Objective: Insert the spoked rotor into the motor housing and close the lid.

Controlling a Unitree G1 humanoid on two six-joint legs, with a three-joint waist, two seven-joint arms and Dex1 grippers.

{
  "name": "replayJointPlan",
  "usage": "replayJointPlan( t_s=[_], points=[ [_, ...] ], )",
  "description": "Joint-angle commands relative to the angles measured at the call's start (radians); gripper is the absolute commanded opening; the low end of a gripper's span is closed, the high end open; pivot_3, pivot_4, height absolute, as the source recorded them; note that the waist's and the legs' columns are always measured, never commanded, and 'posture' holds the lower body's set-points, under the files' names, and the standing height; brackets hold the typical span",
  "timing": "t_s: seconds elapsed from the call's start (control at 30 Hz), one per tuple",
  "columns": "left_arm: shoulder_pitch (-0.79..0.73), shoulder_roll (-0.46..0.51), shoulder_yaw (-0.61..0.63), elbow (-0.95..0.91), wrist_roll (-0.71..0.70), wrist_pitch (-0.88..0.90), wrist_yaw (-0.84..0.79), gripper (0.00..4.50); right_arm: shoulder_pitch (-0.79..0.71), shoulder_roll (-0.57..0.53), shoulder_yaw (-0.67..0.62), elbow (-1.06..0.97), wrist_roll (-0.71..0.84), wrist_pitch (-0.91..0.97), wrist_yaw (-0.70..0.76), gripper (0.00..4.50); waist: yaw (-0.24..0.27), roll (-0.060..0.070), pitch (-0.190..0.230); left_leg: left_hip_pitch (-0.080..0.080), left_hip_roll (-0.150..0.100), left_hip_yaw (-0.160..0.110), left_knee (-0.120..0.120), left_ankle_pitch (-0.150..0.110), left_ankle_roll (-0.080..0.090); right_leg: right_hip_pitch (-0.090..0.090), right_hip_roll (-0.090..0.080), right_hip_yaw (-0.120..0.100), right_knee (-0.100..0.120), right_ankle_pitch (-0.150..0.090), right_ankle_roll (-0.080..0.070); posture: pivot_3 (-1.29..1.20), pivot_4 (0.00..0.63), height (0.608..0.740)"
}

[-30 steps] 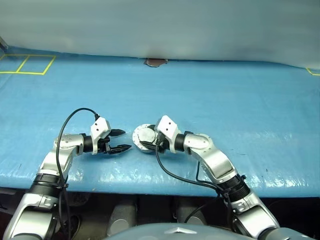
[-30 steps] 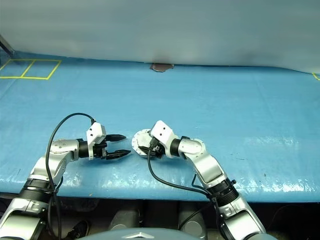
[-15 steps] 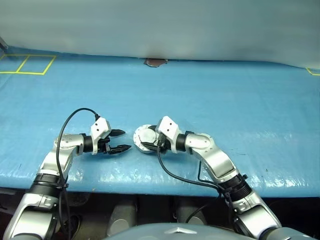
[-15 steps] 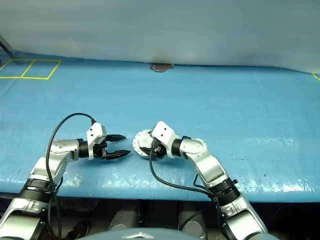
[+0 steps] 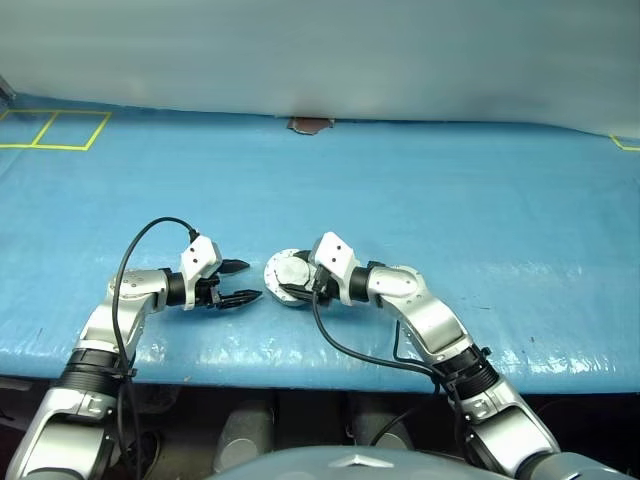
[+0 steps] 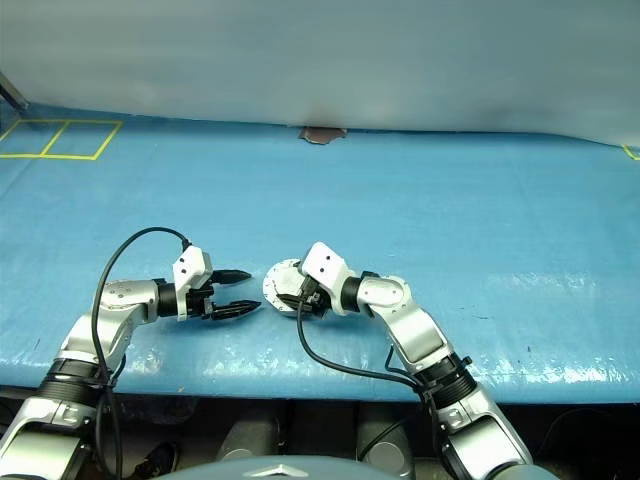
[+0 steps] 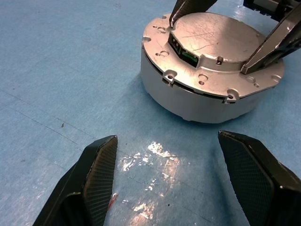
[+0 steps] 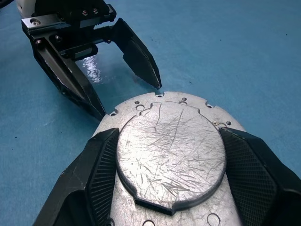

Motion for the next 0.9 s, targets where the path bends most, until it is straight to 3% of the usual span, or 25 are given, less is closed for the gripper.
replayJointPlan(
  t_s=[0.03,0.9],
  points=[
    [-0.004,0.005,0.015,-0.033,-0.005,-0.007,-0.003,3.75,0.008,-0.005,0.015,0.030,-0.023,-0.004,-0.002,3.04,0.000,0.000,0.000,0.000,0.000,0.000,0.000,0.000,0.000,0.000,0.000,0.000,0.000,0.000,0.000,0.00,0.150,0.740],
    [-0.003,-0.008,0.008,-0.036,-0.007,-0.004,0.001,3.75,-0.060,-0.054,0.016,0.064,-0.041,-0.007,0.060,3.04,0.005,0.000,0.000,0.001,0.000,0.000,0.001,0.001,-0.001,0.001,0.000,0.000,0.000,-0.001,-0.003,0.00,0.150,0.740]
  ],
)
